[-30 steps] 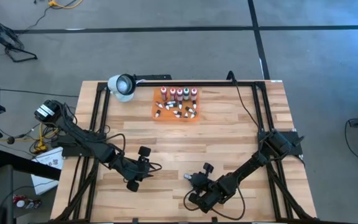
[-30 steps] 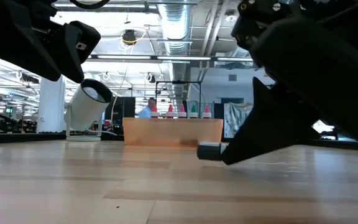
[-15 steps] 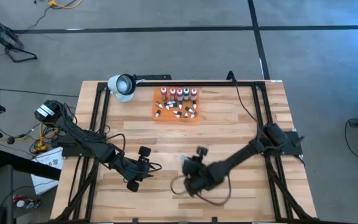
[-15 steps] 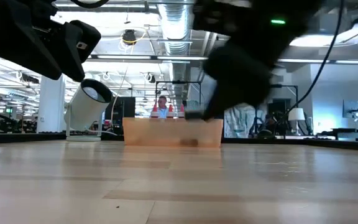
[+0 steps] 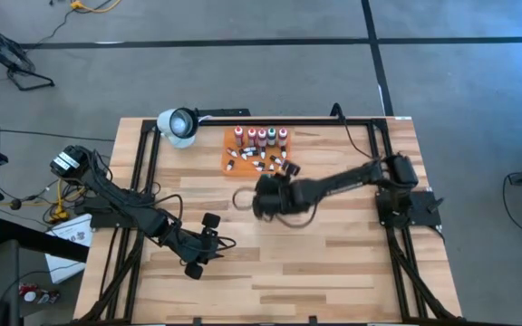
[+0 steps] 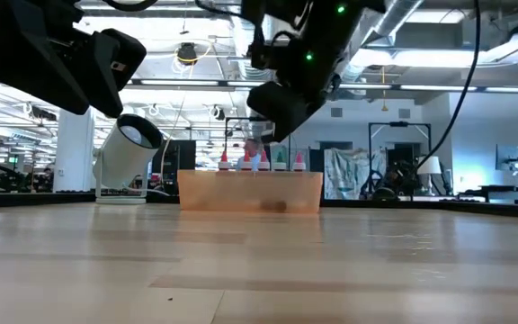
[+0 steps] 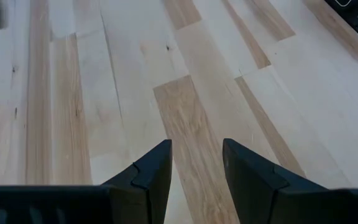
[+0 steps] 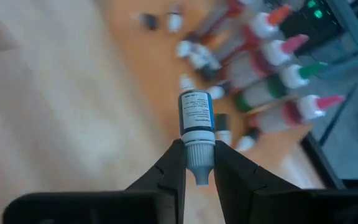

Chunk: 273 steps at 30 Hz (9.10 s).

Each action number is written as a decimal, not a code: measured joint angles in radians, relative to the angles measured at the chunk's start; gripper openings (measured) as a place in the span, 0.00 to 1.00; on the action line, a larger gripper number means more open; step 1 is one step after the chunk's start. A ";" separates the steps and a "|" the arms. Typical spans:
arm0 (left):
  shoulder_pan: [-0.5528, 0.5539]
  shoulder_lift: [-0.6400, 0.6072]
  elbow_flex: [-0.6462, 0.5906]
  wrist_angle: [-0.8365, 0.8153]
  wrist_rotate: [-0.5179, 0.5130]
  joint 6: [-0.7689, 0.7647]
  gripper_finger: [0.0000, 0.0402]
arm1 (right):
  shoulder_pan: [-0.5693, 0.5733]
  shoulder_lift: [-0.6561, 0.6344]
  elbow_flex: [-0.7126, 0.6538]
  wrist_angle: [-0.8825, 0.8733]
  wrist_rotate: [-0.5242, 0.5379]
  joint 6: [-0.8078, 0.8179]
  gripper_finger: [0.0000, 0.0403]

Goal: Pick & Place food coloring
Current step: Put the small blue food coloring bottle into the orange bin, then return to Home Position

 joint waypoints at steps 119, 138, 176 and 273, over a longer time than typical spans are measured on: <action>0.499 -1.376 -0.513 -0.079 0.084 0.098 0.34 | 0.014 -1.271 -1.197 1.052 -0.427 -0.411 0.56; 0.499 -1.372 -0.544 -0.095 0.086 0.071 0.34 | 0.021 -1.502 -1.477 1.312 -0.442 -0.492 0.56; 0.499 -1.372 -0.491 -0.131 0.113 0.164 0.34 | -0.031 -1.969 -1.478 0.872 -0.571 -0.524 0.56; 0.500 -1.364 -0.679 0.120 0.267 0.205 0.34 | -0.091 -1.969 -1.481 0.784 -0.681 -0.462 0.56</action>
